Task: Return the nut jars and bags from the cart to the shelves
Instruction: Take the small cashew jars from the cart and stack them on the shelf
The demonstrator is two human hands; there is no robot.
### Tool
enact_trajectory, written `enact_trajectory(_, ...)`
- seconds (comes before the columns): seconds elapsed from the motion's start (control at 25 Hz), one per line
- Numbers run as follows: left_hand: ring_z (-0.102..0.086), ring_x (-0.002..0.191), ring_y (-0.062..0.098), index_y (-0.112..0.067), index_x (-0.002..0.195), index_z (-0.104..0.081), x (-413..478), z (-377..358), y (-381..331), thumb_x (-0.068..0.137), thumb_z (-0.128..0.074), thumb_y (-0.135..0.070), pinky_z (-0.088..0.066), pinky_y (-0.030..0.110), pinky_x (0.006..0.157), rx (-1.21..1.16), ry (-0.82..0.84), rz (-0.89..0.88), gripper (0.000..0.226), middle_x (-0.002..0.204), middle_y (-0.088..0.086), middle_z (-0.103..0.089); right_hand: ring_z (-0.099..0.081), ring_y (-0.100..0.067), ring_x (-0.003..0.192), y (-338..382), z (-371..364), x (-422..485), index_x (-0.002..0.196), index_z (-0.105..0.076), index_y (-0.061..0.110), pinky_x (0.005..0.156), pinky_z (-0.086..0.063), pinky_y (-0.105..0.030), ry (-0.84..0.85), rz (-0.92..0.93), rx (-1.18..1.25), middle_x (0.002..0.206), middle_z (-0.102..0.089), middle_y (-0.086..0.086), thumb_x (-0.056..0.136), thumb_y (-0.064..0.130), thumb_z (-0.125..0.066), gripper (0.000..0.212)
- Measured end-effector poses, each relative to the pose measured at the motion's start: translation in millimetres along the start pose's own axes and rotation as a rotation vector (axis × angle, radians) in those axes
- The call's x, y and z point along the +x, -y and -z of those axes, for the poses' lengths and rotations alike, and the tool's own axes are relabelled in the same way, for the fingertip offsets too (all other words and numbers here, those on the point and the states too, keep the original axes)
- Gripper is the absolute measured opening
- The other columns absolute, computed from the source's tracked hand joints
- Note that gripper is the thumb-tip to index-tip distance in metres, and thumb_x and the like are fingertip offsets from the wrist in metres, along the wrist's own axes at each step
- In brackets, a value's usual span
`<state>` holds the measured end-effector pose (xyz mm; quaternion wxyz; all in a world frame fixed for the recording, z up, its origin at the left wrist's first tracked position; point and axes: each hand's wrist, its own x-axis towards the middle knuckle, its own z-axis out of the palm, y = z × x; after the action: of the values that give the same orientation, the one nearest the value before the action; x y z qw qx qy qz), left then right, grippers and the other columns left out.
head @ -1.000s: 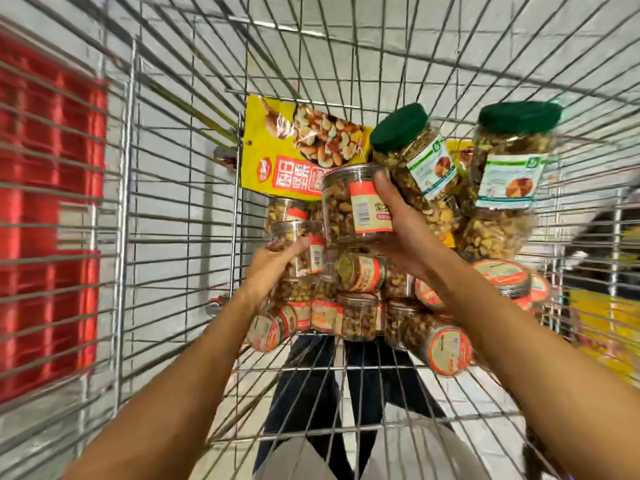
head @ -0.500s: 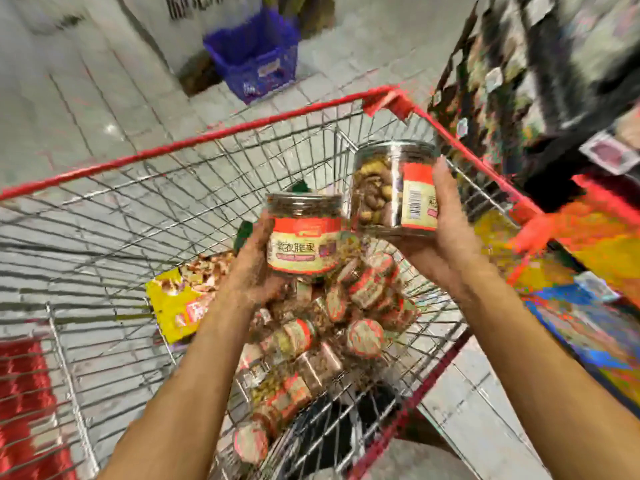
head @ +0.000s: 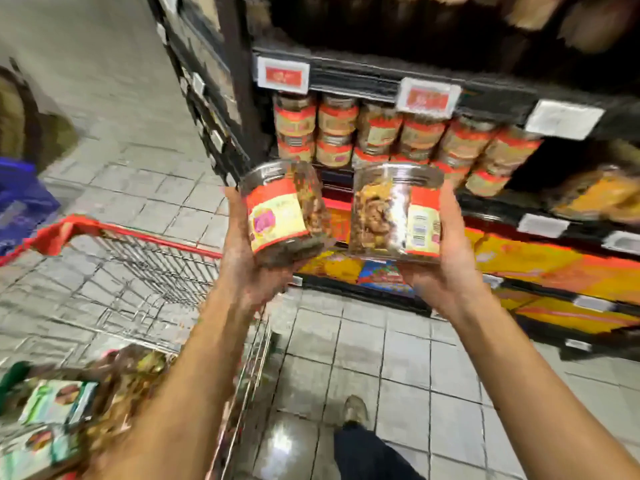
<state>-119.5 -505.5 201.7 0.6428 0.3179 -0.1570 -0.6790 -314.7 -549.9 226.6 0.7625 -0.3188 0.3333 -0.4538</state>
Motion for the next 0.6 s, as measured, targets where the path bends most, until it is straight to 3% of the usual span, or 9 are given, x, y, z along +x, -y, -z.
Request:
enact_trajectory(0.12,-0.068,0.087,0.020,-0.014,0.111,-0.064,57,-30,25,0.060,-0.058,-0.061,-0.055,0.042,0.082,-0.005,0.025,0.006,0.070,0.093,0.004,-0.072,-0.069,-0.008,0.076,27,41,32,0.086,-0.077,0.023,0.071,-0.055,-0.022,0.016,-0.017,-0.059,0.085,-0.074,0.005,0.058,0.067,-0.065,0.053)
enact_trajectory(0.2,-0.065,0.090,0.019,-0.014,0.125,-0.054,88,-38,40,0.067,-0.054,-0.059,-0.050,0.040,0.088,0.030,0.015,0.031,0.074,0.095,0.004,-0.070,-0.069,-0.006,0.072,34,60,54,0.081,-0.077,0.025,0.067,-0.055,-0.020,0.006,-0.038,-0.057,0.079,-0.074,0.007,0.057,0.068,-0.062,0.052)
enact_trajectory(0.28,-0.065,0.092,0.019,-0.013,0.125,-0.054,112,-35,49,0.073,-0.049,-0.059,-0.052,0.037,0.088,0.031,-0.018,0.048,0.070,0.096,0.004,-0.071,-0.069,-0.009,0.073,33,71,75,0.085,-0.076,0.023,0.071,-0.055,-0.023,-0.020,-0.057,-0.034,0.080,-0.074,0.005,0.056,0.068,-0.063,0.055)
enact_trajectory(0.4,-0.059,0.114,0.028,-0.011,0.130,-0.054,144,-19,53,0.080,-0.046,-0.059,-0.047,0.045,0.099,0.052,-0.068,0.070,0.070,0.122,0.012,-0.062,-0.068,-0.017,0.087,21,83,102,0.102,-0.071,0.019,0.088,-0.051,-0.037,-0.036,-0.083,0.022,0.094,-0.073,-0.002,0.060,0.066,-0.064,0.064)
enact_trajectory(0.48,-0.056,0.120,0.031,-0.014,0.128,-0.057,160,-8,52,0.073,-0.049,-0.062,-0.044,0.052,0.101,0.103,-0.096,0.080,0.074,0.129,0.013,-0.059,-0.067,-0.016,0.082,13,87,113,0.101,-0.070,0.018,0.082,-0.054,-0.036,-0.049,-0.086,0.041,0.090,-0.072,-0.001,0.061,0.064,-0.063,0.061)
enact_trajectory(0.6,-0.065,0.106,0.023,-0.019,0.107,-0.070,185,5,57,0.065,-0.054,-0.062,-0.052,0.045,0.093,0.188,-0.129,0.010,0.062,0.114,0.006,-0.069,-0.068,-0.009,0.065,2,88,130,0.091,-0.071,0.018,0.057,-0.054,-0.022,-0.082,-0.075,0.110,0.077,-0.073,0.001,0.067,0.057,-0.057,0.048)
